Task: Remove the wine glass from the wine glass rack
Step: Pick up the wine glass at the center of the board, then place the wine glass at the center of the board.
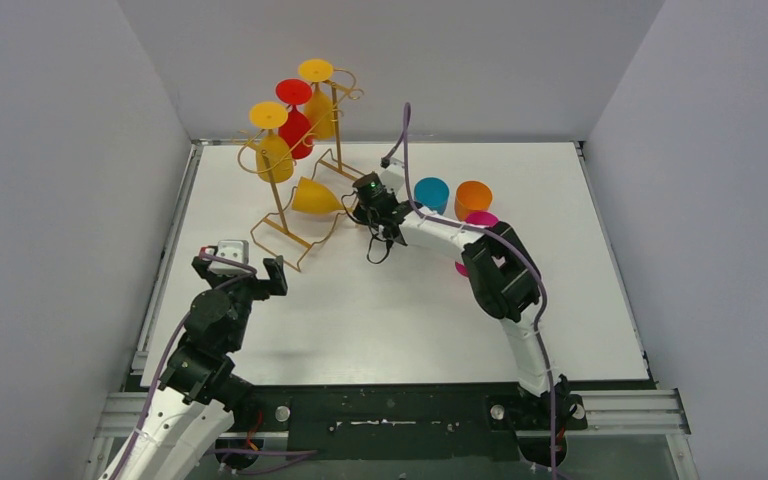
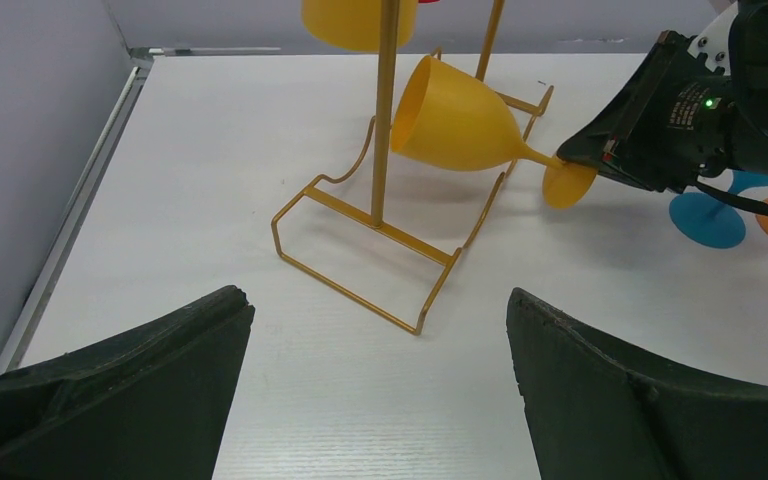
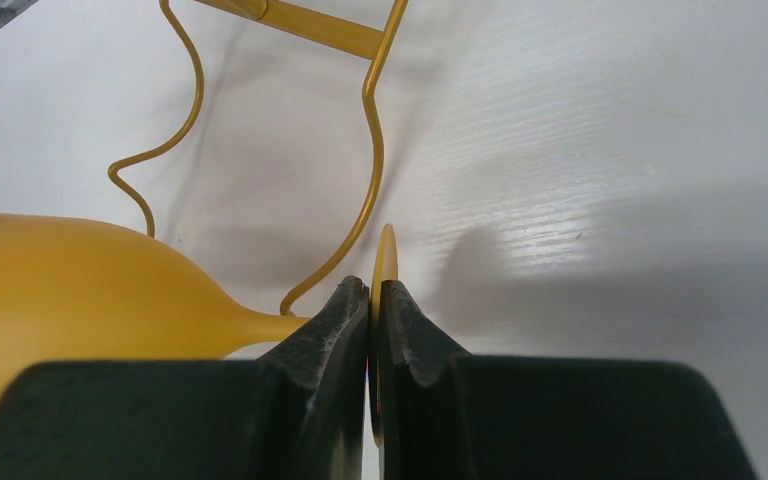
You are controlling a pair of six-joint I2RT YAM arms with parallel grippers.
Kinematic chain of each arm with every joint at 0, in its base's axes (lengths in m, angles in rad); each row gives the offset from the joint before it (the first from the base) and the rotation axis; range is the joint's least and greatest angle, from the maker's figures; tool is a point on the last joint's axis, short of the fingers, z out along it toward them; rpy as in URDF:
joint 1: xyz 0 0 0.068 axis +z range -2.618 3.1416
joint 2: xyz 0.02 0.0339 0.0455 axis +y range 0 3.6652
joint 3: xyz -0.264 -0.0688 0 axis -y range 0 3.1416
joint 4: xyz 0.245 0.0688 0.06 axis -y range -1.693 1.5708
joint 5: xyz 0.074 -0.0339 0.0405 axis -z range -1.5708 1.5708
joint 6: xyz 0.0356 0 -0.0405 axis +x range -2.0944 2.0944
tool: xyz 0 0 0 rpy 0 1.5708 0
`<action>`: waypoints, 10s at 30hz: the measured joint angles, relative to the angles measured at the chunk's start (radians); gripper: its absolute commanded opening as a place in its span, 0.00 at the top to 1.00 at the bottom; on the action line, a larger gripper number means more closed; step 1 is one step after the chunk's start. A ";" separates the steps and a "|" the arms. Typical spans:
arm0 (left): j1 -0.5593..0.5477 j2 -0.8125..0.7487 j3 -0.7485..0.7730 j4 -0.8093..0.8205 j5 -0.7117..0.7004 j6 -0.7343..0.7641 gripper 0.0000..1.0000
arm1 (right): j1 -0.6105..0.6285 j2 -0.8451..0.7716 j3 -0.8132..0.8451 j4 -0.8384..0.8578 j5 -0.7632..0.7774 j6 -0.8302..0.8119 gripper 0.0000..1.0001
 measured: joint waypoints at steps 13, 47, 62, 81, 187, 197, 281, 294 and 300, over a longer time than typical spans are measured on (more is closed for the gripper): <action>0.001 -0.026 0.000 0.000 -0.006 0.000 0.03 | 0.025 -0.149 -0.159 0.019 -0.018 -0.006 1.00; 0.001 0.051 0.032 0.127 0.876 -0.079 0.18 | -0.053 -0.925 -0.933 0.278 -0.544 -0.253 1.00; 0.001 0.112 0.108 0.211 1.125 -0.167 0.43 | -0.090 -1.013 -0.956 0.318 -0.626 -0.258 1.00; -0.057 0.304 0.194 0.177 1.035 -0.161 0.63 | -0.059 -0.975 -0.940 0.257 -0.599 -0.211 1.00; -0.409 0.740 0.747 -0.703 0.721 0.497 0.95 | 0.142 -0.824 -0.336 -0.453 -0.576 -0.350 1.00; -0.413 0.707 0.719 -0.603 0.720 0.490 0.72 | 0.145 -0.824 -0.348 -0.478 -0.490 -0.342 1.00; 0.041 0.045 0.112 -0.217 0.010 -0.158 0.08 | -0.196 -0.698 -0.394 -0.519 -0.076 -0.483 0.80; 0.041 0.045 0.112 -0.217 0.011 -0.159 0.09 | -0.196 -0.699 -0.304 -0.550 -0.115 -0.503 0.66; 0.041 0.058 0.112 -0.229 -0.001 -0.179 0.09 | -0.196 -0.741 -0.287 -0.547 -0.204 -0.498 0.56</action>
